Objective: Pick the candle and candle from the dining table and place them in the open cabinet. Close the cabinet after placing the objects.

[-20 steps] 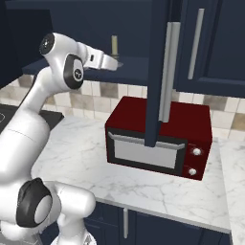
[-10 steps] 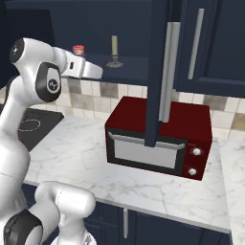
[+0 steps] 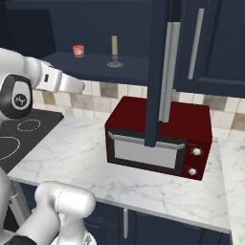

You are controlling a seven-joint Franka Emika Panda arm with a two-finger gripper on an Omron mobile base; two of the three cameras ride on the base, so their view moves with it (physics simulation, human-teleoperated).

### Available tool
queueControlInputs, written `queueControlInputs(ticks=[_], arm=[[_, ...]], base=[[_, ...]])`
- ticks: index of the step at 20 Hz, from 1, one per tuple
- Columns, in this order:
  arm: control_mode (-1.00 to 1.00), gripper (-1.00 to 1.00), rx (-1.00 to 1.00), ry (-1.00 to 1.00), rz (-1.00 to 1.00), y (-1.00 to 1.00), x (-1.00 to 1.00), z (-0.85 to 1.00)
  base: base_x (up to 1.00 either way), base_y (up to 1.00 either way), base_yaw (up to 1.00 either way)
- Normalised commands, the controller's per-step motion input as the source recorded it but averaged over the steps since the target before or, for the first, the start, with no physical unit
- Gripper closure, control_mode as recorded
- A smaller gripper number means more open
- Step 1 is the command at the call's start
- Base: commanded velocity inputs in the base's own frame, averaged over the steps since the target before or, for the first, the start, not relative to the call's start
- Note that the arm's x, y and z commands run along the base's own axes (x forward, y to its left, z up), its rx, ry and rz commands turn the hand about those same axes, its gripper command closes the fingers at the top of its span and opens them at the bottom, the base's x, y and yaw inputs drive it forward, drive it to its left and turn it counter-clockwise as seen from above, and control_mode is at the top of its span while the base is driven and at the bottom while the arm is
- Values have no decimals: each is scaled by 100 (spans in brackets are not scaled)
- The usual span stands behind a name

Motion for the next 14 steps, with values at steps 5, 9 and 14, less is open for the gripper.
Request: queueControlInputs(ticks=[5,9,14], arm=[[-100,-100,4,4,-2,9,-74,-1],[-100,-100,0,5,0,5,-16,-4],[-100,-100,0,0,0,0,0,0]], base=[[0,0,0],[0,0,0],[0,0,0]])
